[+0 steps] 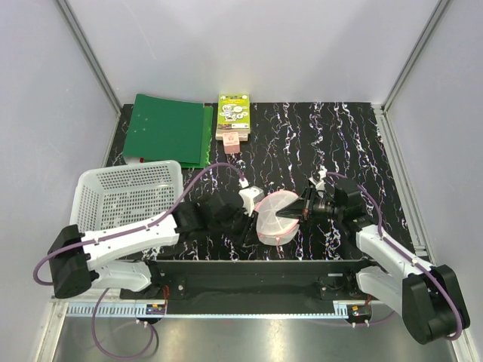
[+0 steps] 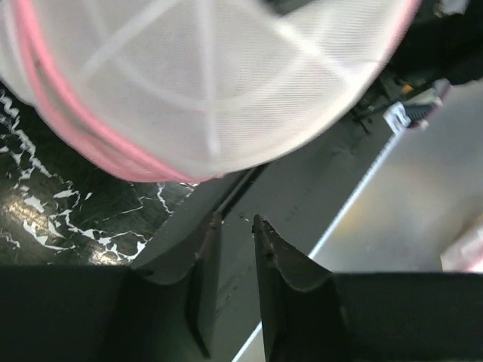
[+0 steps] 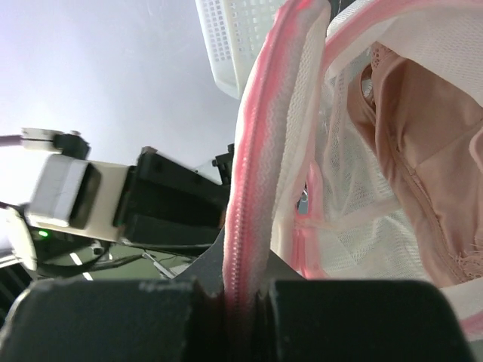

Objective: Place the bra in the laundry bag and zip it closed

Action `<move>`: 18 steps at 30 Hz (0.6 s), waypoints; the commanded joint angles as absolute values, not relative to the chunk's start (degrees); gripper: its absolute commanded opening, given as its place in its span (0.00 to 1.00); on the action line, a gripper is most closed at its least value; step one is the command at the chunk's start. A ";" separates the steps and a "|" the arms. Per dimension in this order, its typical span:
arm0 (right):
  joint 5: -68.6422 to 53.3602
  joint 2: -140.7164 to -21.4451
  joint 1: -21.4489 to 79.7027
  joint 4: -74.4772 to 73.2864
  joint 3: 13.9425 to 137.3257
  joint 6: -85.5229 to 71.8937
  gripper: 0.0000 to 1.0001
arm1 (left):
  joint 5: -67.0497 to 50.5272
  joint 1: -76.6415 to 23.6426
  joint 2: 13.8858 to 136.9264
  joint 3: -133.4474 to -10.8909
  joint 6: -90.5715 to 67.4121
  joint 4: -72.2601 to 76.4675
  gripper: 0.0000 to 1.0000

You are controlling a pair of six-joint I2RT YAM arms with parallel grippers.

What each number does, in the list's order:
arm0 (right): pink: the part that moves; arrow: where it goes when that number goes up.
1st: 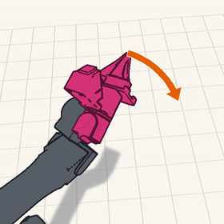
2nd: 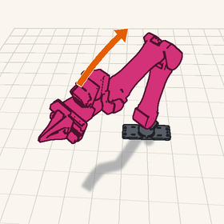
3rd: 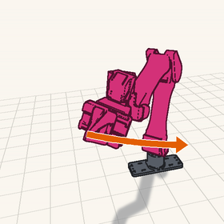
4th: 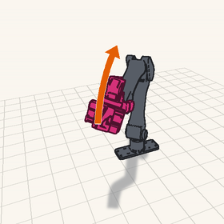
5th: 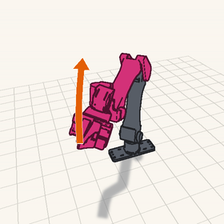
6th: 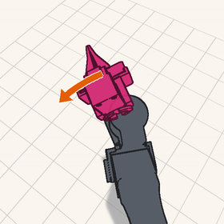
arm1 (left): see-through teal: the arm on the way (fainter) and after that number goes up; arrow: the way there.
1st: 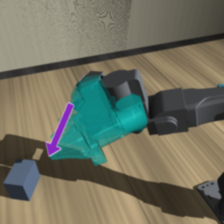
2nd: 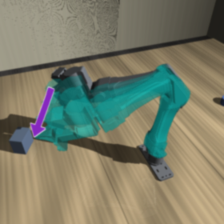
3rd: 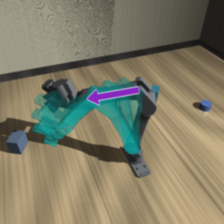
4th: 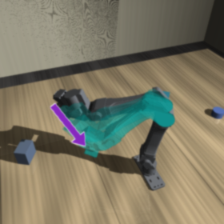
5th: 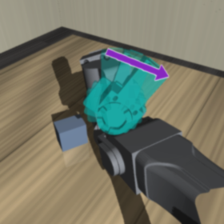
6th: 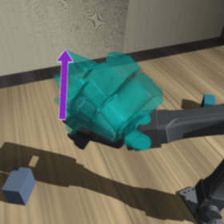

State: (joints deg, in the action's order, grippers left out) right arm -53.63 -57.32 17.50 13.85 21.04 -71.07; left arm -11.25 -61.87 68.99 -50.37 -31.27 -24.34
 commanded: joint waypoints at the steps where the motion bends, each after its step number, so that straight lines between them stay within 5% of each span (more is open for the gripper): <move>1: -53.35 -56.78 16.96 16.09 21.27 -74.79 0.00 | 1.83 -64.33 68.38 -47.03 -35.85 -14.97 0.38; 6: -51.33 -56.87 17.05 15.64 21.01 -77.69 0.00 | 4.92 -66.80 68.81 -44.21 -37.35 -9.23 0.50; 10: -50.19 -55.90 17.05 15.03 20.48 -78.75 0.00 | 7.73 -67.24 70.40 -42.98 -38.23 -5.55 0.38; 18: -48.78 -54.84 16.96 15.03 20.30 -80.51 0.00 | 8.87 -67.32 72.33 -42.36 -39.90 -1.67 0.38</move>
State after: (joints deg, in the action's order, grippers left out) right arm -49.78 -55.86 17.23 13.74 20.53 -78.81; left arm 5.69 -67.09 71.66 -42.24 -38.83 -8.14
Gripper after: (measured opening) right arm 0.058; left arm 0.384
